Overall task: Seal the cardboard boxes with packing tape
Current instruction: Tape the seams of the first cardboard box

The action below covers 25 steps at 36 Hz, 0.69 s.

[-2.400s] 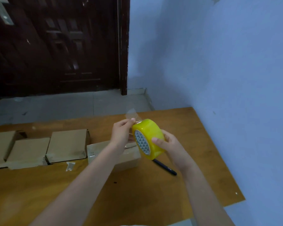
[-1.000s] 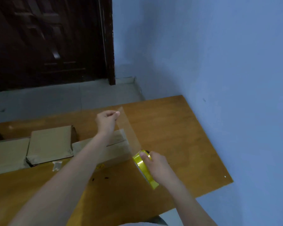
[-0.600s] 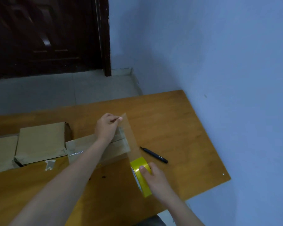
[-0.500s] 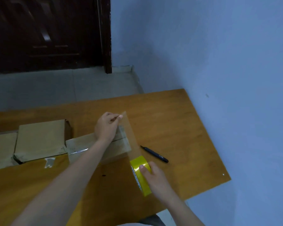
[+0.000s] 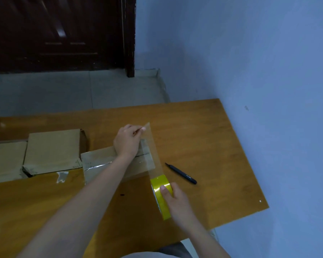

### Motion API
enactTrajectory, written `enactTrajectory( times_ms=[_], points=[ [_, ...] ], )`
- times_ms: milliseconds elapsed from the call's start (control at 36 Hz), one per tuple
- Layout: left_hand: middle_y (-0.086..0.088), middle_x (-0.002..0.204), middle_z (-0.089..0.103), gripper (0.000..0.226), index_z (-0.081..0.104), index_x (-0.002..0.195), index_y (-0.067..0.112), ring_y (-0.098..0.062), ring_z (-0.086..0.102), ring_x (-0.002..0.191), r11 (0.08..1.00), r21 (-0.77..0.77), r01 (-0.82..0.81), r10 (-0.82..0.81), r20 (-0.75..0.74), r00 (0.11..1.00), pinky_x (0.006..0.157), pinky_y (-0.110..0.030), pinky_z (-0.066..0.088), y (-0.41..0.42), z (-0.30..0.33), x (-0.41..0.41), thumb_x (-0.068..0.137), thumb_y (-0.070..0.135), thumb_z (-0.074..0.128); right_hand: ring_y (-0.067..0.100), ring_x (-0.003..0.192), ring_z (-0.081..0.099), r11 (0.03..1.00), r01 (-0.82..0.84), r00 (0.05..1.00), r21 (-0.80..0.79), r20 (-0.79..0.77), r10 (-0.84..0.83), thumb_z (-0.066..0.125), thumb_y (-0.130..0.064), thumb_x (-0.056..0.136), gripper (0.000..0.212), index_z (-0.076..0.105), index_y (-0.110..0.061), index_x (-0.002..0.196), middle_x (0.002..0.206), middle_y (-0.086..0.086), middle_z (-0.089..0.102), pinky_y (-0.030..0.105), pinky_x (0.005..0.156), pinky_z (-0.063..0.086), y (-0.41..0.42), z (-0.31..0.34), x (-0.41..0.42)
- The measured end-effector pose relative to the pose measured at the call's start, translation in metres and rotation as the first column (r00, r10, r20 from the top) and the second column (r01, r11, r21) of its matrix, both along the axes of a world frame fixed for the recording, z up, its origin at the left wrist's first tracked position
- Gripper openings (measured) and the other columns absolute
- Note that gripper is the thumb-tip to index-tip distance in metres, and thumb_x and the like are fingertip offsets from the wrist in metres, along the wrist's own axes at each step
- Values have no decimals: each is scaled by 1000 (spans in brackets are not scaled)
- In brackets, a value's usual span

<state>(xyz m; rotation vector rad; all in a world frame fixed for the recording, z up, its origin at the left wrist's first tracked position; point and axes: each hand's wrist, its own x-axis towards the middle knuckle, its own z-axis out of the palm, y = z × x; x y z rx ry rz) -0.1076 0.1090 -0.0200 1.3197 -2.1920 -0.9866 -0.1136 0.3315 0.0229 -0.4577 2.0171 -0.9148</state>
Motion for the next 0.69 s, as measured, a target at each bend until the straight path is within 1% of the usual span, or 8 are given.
enactTrajectory(
  times_ms=[167, 278, 389, 444, 500, 556, 639, 694],
  points=[
    [7, 99, 65, 27, 73, 106, 24, -9, 48, 91, 1000, 9, -1, 1, 17, 1000, 65, -27, 29, 1, 0, -1, 93, 40, 56, 7, 77, 52, 999, -14, 999, 41, 33, 13, 44, -40, 98, 31, 52, -11, 106, 90, -1, 57, 14, 63, 39, 0, -6, -3],
    [7, 100, 66, 25, 73, 104, 25, -15, 53, 99, 1000, 14, -8, 7, 40, 999, 66, -27, 29, 0, 2, -2, 93, 40, 56, 12, 89, 51, 998, 6, 996, 70, 89, -13, 44, -45, 97, 26, 45, -23, 111, 100, -4, 53, 23, 78, 41, -3, -20, -1],
    [3, 105, 66, 25, 73, 105, 26, -21, 55, 104, 999, 51, -18, 13, 97, 995, 69, -29, 35, 0, 5, -3, 93, 41, 56, 18, 106, 54, 995, 3, 997, 96, 79, -11, 44, -42, 98, 44, 48, -8, 126, 113, 3, 57, 28, 87, 42, -6, -20, -2],
    [2, 108, 67, 26, 73, 105, 25, -23, 57, 104, 995, 96, -17, 4, 136, 991, 75, -31, 44, -2, 7, -5, 93, 41, 56, 14, 110, 52, 996, -1, 997, 91, 82, -6, 43, -42, 98, 44, 47, -8, 127, 117, 0, 56, 25, 89, 41, -8, -20, -4],
    [1, 109, 69, 27, 73, 105, 23, -24, 60, 100, 984, 172, -35, 4, 180, 984, 79, -33, 50, -5, 11, -7, 92, 41, 58, 10, 111, 50, 996, -9, 995, 92, 102, 0, 42, -40, 99, 34, 48, -14, 120, 115, -4, 55, 22, 86, 39, -10, -21, -6],
    [-3, 109, 70, 29, 73, 105, 18, -25, 63, 97, 963, 263, -57, 0, 209, 978, 81, -34, 53, -10, 14, -9, 90, 40, 62, 14, 113, 52, 997, -8, 995, 77, 102, 0, 42, -38, 100, 33, 49, -15, 122, 115, -5, 56, 20, 82, 40, -14, -23, -8],
    [-8, 109, 68, 28, 72, 101, 11, -27, 61, 99, 929, 364, -64, -48, 290, 956, 86, -34, 51, -19, 16, -14, 88, 36, 67, 18, 129, 42, 998, 0, 994, 61, 105, -7, 41, -37, 101, 43, 40, -12, 135, 130, -7, 46, 24, 97, 34, -21, -22, -10],
    [-9, 105, 65, 25, 67, 92, 9, -27, 57, 92, 908, 413, -73, -94, 370, 924, 80, -32, 48, -25, 20, -17, 86, 33, 69, 21, 133, 38, 998, 5, 993, 56, 122, -12, 40, -36, 101, 51, 33, -8, 143, 139, 3, 43, 26, 102, 30, -24, -23, -11]
  ],
)
